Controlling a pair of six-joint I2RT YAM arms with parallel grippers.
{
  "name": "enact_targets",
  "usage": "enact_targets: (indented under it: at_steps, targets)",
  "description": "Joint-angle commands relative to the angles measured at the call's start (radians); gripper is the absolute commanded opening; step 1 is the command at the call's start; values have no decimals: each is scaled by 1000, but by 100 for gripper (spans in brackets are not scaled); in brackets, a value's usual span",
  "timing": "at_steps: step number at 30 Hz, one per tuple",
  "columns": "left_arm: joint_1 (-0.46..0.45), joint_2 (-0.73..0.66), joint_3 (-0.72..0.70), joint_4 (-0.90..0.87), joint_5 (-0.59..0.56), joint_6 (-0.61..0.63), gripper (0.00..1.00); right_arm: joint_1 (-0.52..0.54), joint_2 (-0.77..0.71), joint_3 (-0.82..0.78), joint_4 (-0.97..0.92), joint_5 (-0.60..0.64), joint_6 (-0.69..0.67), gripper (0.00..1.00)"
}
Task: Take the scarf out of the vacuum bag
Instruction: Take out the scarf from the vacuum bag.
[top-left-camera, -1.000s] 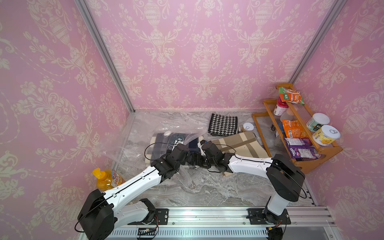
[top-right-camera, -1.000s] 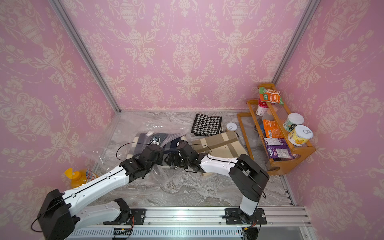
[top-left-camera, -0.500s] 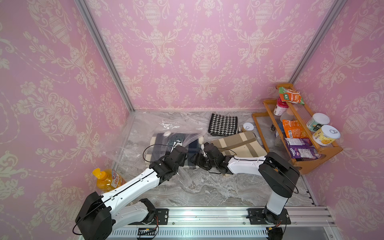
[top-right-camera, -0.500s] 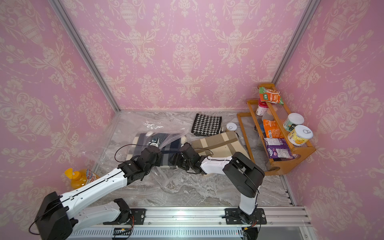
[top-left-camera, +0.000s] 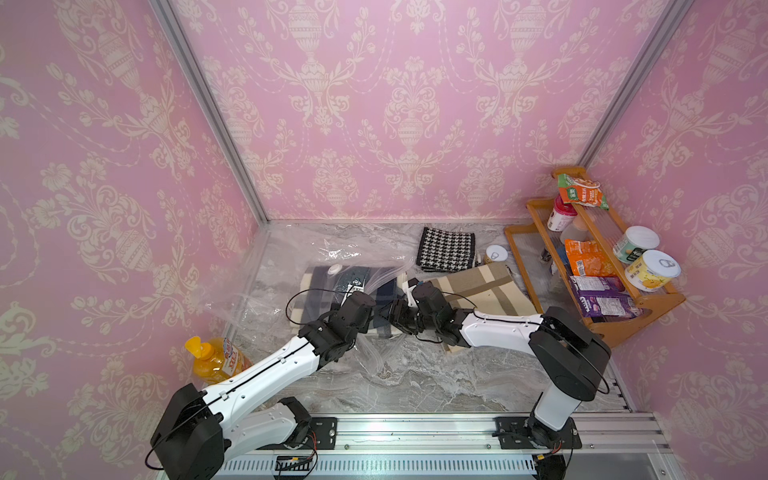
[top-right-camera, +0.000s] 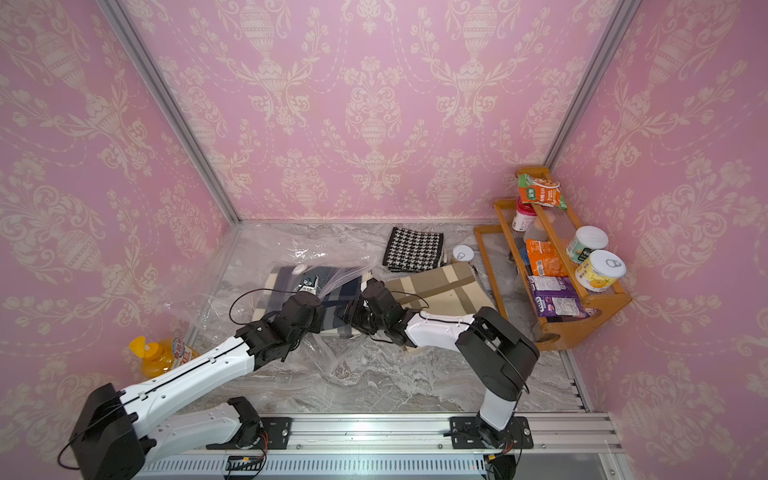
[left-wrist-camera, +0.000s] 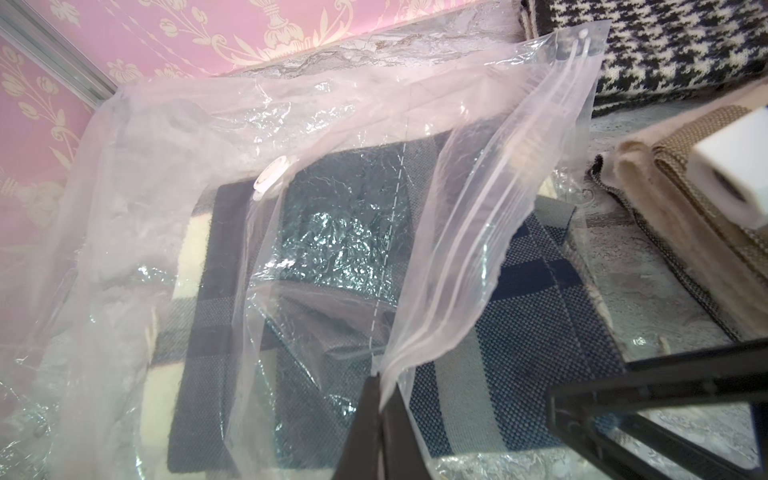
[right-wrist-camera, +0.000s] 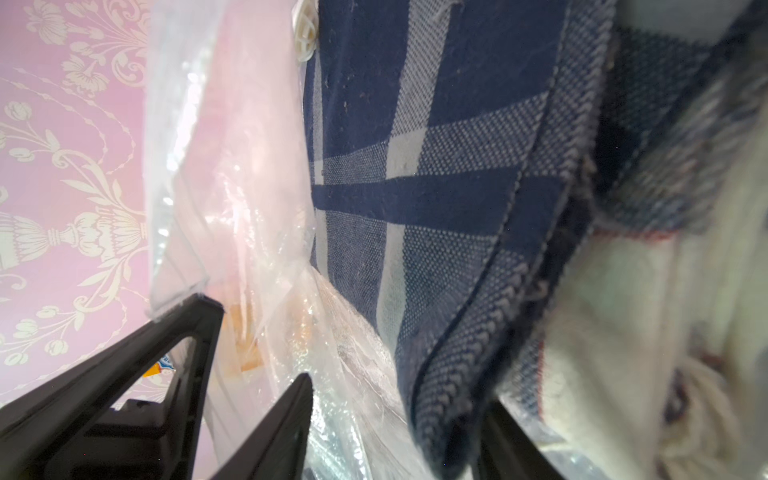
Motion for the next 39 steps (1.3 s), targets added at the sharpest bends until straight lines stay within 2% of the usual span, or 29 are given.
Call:
enact_targets:
  at_steps: [1,14,22,32,39]
  targets:
    - [-6,-3,-17,-27,-17,8,0,6,-16,19,4,-22,2,59]
    - [-7,23,-11,-7,-11,17,0,-25,22,-56,-62,38,-7,68]
    - [-7,20,-9,-9,-14,19,0,-38,70,-44,26,-16,38,69]
    - [-7,18,-14,-13,-17,19,0,-39,19,12,6,-36,36,69]
    - [-8,-5,-16,-33,-28,14,0,-58,120,7,121,-73,107,67]
